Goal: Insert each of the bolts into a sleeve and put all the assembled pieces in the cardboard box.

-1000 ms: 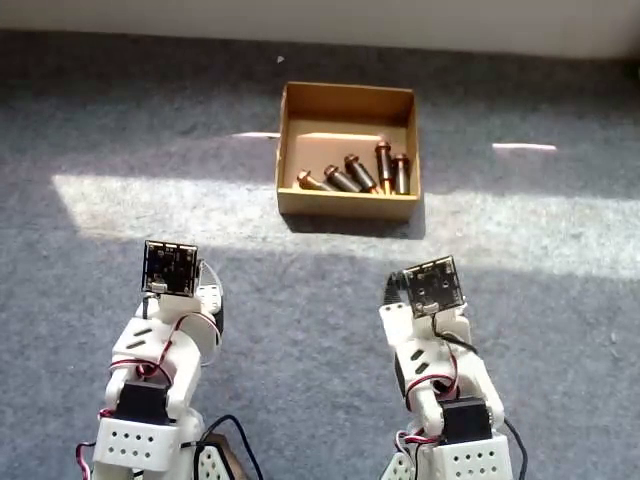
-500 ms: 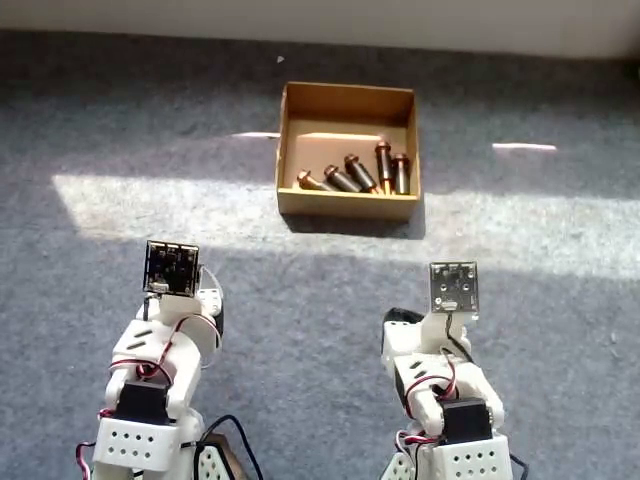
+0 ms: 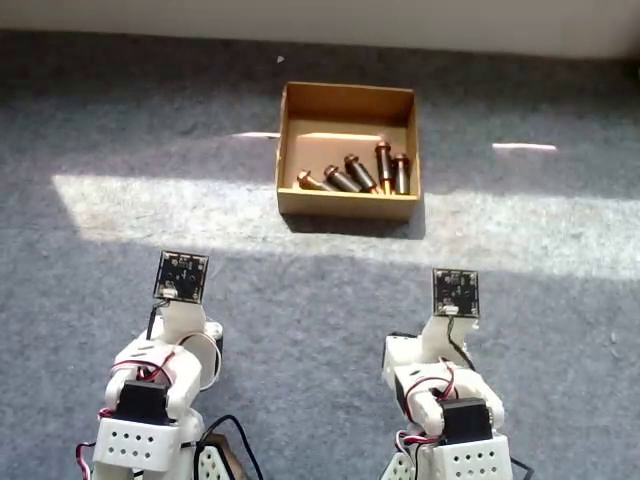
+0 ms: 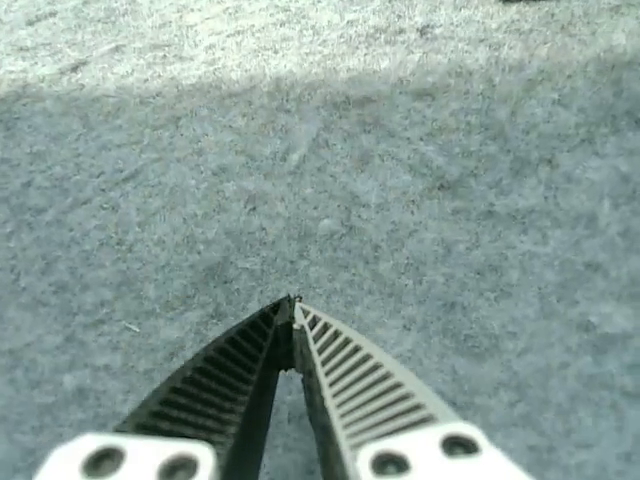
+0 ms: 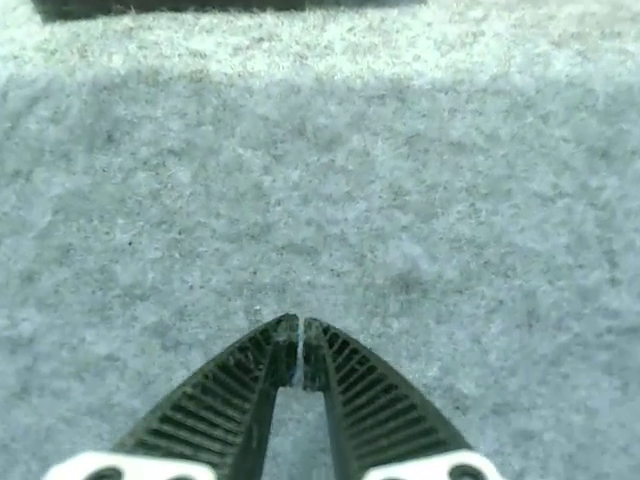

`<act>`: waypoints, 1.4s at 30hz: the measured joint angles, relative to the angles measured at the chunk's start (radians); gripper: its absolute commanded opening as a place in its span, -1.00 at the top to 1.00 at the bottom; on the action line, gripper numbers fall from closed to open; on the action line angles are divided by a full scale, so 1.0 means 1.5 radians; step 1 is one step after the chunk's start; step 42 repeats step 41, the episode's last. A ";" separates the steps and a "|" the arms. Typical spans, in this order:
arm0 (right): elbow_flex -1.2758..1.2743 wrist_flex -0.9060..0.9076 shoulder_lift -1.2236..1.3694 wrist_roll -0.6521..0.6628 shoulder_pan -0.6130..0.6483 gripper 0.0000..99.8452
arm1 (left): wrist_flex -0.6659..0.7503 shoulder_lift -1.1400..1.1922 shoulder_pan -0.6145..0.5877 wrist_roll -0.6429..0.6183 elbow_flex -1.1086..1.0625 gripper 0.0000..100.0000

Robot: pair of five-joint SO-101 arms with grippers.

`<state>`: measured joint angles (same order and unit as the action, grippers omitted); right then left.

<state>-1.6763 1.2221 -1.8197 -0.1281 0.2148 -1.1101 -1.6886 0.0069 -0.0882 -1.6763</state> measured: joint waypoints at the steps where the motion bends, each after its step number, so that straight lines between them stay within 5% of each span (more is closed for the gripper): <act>1: 0.000 0.008 -0.001 0.000 0.000 0.99 | -0.009 0.000 0.000 0.000 0.000 0.99; 42: 0.000 0.013 -0.002 0.000 0.000 0.99 | -0.028 0.000 -0.013 0.000 0.000 0.99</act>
